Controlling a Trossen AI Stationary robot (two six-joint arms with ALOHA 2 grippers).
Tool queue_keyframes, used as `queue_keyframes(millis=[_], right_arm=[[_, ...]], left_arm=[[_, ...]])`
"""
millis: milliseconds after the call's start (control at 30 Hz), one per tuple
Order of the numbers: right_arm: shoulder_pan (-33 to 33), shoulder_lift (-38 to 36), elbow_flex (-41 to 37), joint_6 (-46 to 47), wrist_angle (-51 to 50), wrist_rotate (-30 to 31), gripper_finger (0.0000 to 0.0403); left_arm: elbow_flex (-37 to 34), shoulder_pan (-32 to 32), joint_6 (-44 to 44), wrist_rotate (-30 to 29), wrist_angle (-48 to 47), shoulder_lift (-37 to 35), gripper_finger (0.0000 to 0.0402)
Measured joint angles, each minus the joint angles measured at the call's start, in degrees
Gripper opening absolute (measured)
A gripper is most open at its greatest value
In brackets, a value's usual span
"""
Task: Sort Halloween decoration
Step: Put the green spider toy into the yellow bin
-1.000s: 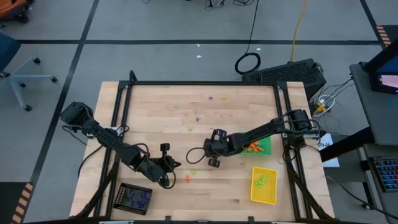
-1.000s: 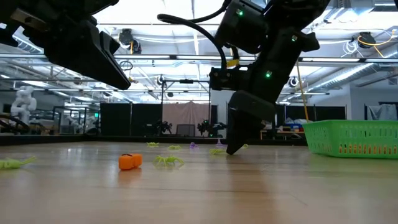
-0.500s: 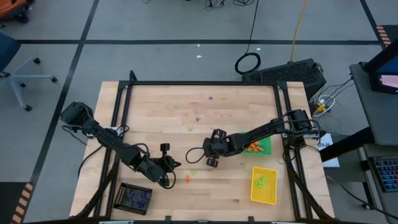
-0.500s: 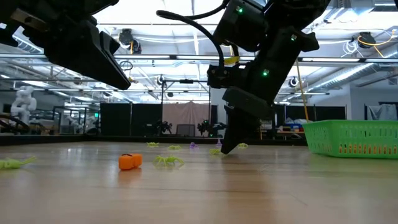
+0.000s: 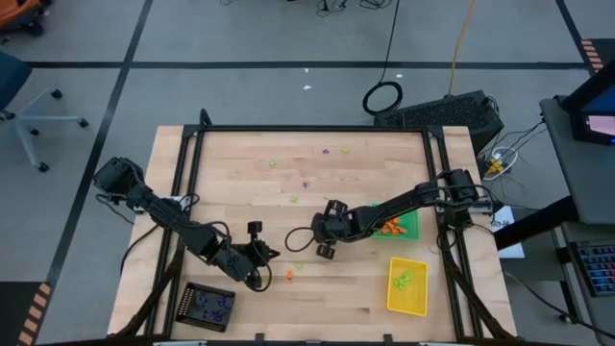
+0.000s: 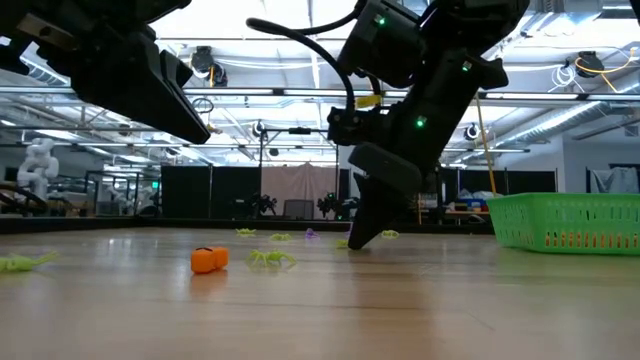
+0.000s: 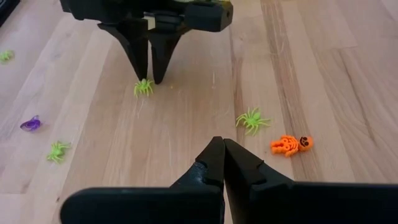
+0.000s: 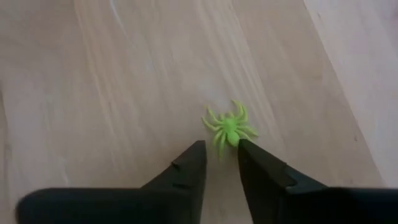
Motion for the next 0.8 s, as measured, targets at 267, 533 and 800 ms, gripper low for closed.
queue_keyframes(millis=[267,533,800], right_arm=[[0.0,0.1,0.0,-0.4,0.0,0.0,0.0006],[0.3,-0.5,-0.1,-2.0,-0.4,0.1,0.0001],[1.4,-3.2,-0.5,-3.2,-1.3,0.0,0.0000]], left_arm=[[0.0,0.0,0.0,0.0,0.0,0.0,0.0006],[0.0,0.0,0.0,0.0,0.0,0.0,0.0006],[0.0,0.0,0.0,0.0,0.0,0.0,0.0006]])
